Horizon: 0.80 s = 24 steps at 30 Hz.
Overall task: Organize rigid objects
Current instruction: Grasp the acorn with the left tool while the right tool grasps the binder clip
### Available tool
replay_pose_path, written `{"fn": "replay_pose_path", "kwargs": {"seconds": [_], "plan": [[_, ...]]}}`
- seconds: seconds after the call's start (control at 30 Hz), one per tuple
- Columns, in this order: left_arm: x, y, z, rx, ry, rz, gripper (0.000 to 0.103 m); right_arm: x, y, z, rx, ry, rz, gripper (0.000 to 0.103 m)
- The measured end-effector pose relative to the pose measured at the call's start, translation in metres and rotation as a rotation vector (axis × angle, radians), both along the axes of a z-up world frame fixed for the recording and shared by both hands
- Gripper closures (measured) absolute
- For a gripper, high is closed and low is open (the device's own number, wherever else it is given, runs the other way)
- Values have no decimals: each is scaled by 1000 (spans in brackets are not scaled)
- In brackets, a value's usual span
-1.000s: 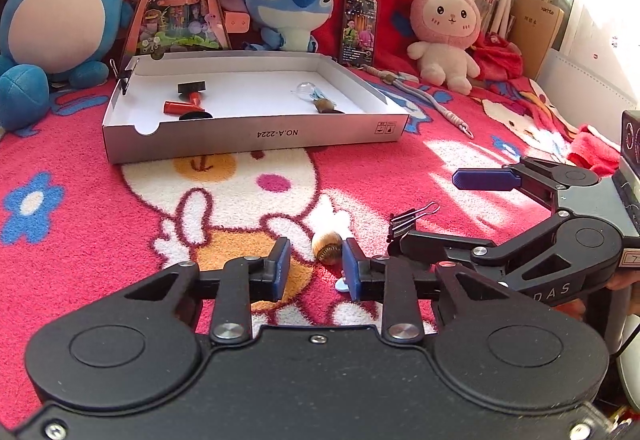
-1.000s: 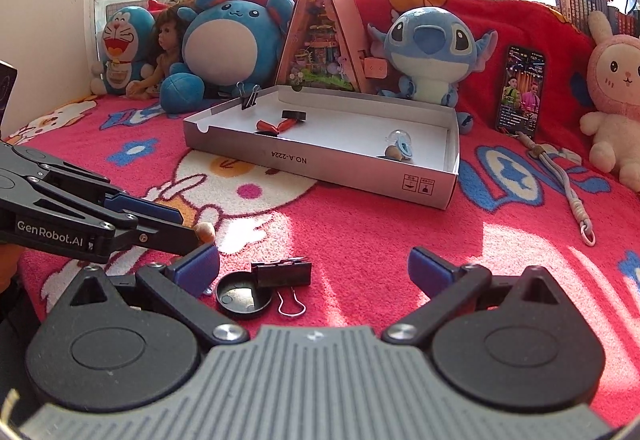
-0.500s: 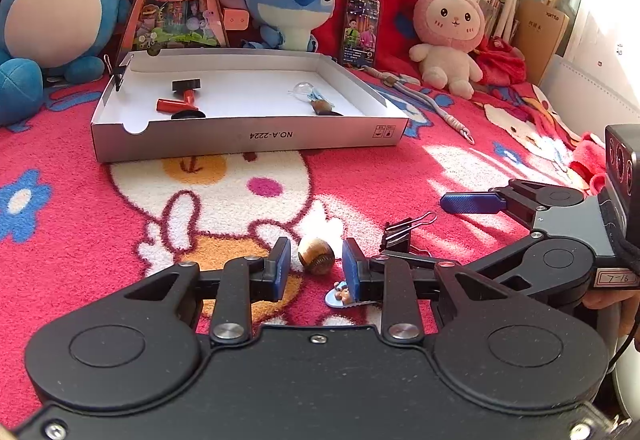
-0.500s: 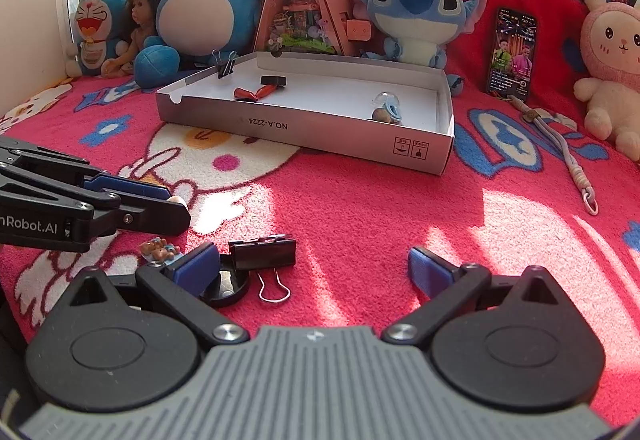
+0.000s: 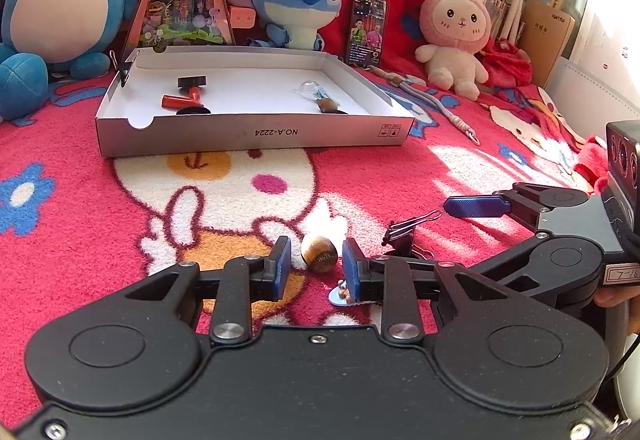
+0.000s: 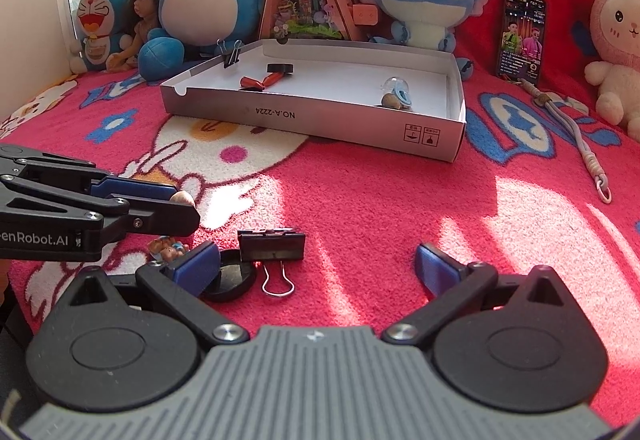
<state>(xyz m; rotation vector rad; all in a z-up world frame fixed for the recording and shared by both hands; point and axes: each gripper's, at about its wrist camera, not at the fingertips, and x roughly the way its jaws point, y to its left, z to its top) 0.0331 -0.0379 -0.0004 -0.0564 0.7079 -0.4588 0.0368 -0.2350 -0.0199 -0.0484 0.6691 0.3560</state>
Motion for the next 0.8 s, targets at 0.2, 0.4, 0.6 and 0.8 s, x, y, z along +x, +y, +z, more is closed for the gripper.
{"fn": "replay_pose_path", "kwargs": {"seconds": [0.2,0.4,0.6,0.8], "plan": [[0,1,0,-3,-3,8,78,-4,0,6,45,-1,-3,12],[-2,1,0,-2,-12,8,80,-5,-2,10,108,0,4,38],[-2,2,0,-6,-12,5,84,-7,3,12,81,-12,25,56],[-1,2,2,-3,-17,16,84,-10,10,14,50,-34,18,63]]}}
